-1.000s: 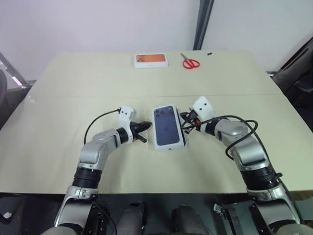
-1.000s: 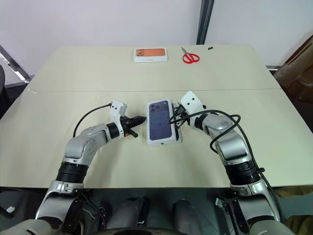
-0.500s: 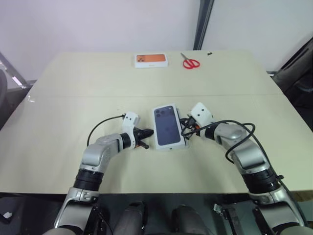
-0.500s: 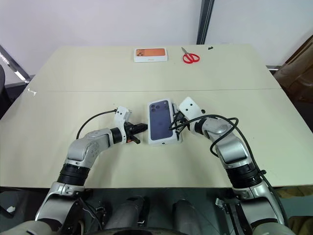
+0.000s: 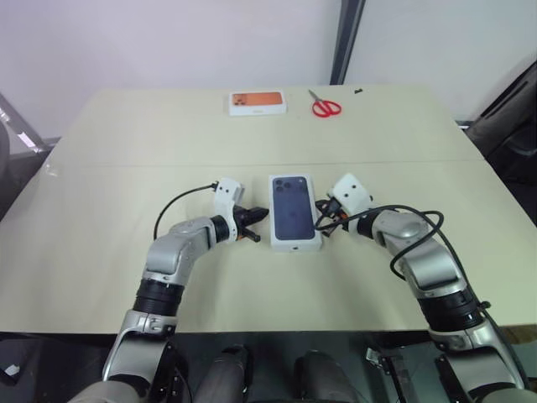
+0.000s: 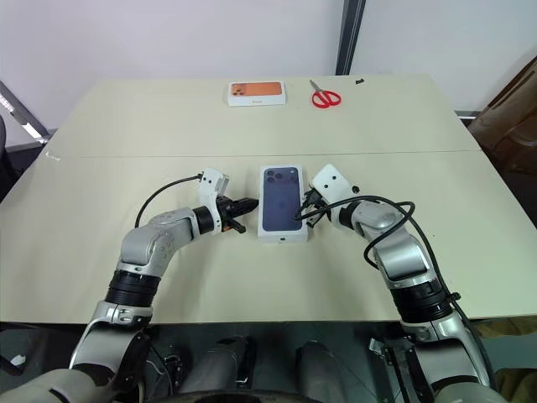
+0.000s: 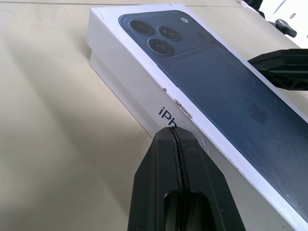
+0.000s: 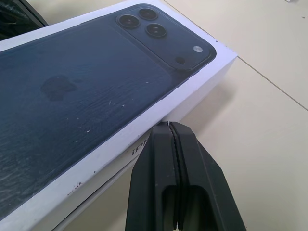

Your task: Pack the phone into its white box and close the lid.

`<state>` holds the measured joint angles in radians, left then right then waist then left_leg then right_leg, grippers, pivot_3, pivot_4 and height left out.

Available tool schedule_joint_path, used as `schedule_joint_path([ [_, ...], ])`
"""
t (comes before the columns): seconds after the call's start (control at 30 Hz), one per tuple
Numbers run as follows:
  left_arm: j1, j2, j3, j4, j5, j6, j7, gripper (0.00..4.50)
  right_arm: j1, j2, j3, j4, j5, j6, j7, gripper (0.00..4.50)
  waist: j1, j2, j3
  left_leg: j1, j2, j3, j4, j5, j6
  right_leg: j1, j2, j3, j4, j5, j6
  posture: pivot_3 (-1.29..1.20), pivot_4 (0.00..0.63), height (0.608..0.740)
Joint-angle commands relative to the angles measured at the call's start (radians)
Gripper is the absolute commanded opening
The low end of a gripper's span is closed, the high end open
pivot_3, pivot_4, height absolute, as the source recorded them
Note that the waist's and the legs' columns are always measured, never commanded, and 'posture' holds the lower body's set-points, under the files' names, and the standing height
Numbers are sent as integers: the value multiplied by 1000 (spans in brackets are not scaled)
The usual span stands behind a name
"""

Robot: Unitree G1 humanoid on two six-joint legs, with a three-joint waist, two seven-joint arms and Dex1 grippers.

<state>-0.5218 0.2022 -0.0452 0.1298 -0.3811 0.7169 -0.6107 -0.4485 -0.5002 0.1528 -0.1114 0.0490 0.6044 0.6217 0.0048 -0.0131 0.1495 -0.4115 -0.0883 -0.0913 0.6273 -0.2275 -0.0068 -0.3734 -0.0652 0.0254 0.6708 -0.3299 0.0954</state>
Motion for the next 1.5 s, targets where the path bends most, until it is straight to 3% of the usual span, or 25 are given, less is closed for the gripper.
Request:
schedule_joint_path([
  [0.03,-3,-8,-25,-52,-11,-25,-30,0,-9,15,13,-28,12,-3,12,26,0,0,0,0,0,0,0,0,0,0,0,0,0,0,0,0,150,734],
  [1.5,-38,-82,-10,43,24,-89,-8,0,17,-37,12,-15,-52,17,20,26,6,-1,1,0,0,0,0,0,0,1,0,0,-1,0,0,0,150,734],
])
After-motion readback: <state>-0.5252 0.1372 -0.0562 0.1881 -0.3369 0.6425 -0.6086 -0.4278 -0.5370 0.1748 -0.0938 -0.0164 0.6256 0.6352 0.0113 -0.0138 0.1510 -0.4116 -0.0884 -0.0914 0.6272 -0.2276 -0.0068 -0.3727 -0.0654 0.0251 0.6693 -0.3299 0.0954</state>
